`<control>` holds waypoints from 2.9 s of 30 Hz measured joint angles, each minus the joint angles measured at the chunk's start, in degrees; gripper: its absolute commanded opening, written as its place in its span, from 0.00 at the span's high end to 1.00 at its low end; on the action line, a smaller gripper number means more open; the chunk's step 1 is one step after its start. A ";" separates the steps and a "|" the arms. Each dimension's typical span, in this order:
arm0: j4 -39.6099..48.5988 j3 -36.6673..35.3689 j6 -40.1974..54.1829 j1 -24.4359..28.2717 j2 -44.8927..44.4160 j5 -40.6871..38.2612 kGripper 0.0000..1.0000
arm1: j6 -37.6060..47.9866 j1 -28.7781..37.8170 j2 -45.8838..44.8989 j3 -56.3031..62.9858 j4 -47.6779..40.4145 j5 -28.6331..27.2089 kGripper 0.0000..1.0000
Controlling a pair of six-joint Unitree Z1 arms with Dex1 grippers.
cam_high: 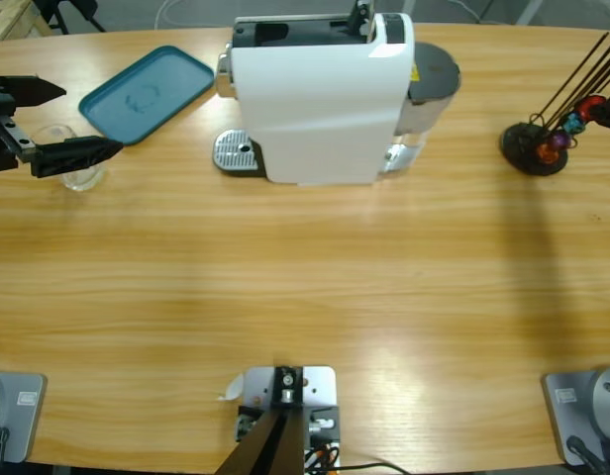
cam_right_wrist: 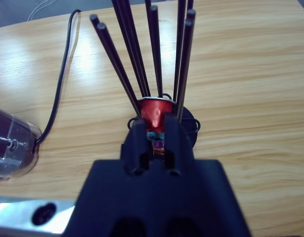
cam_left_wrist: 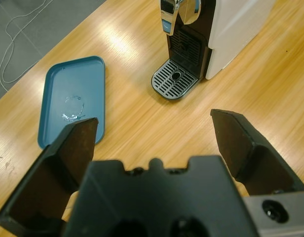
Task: Pour coffee
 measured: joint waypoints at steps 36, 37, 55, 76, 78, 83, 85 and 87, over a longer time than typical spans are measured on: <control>-0.01 0.00 -0.67 0.00 1.01 0.00 0.00 | 1.23 -0.06 2.26 0.00 0.33 -0.11 0.32; -0.01 0.00 -0.67 0.00 1.07 0.00 0.00 | 1.15 -0.06 2.28 0.00 0.33 -0.22 0.36; -0.07 0.00 -0.87 -0.01 1.69 0.00 0.00 | 1.12 -0.06 2.28 0.00 -0.07 -0.32 0.78; -0.14 0.00 -1.22 -0.47 1.97 0.00 0.00 | 1.12 -0.07 2.28 -0.03 -0.59 -0.51 1.00; -0.14 0.00 -1.25 -0.57 1.97 0.00 0.00 | 1.12 -0.07 2.28 -0.06 -0.59 -0.51 1.00; -0.14 0.00 -1.36 -0.69 1.97 0.00 0.00 | 1.24 -0.07 2.28 -0.13 -0.59 -0.50 1.00; -0.14 0.01 -1.40 -0.69 1.98 0.00 0.00 | 1.38 -0.07 2.25 -0.41 -0.41 -0.51 1.00; -0.14 0.01 -1.40 -0.74 2.00 0.00 0.00 | 1.57 -0.07 2.07 -0.86 0.32 -0.51 1.00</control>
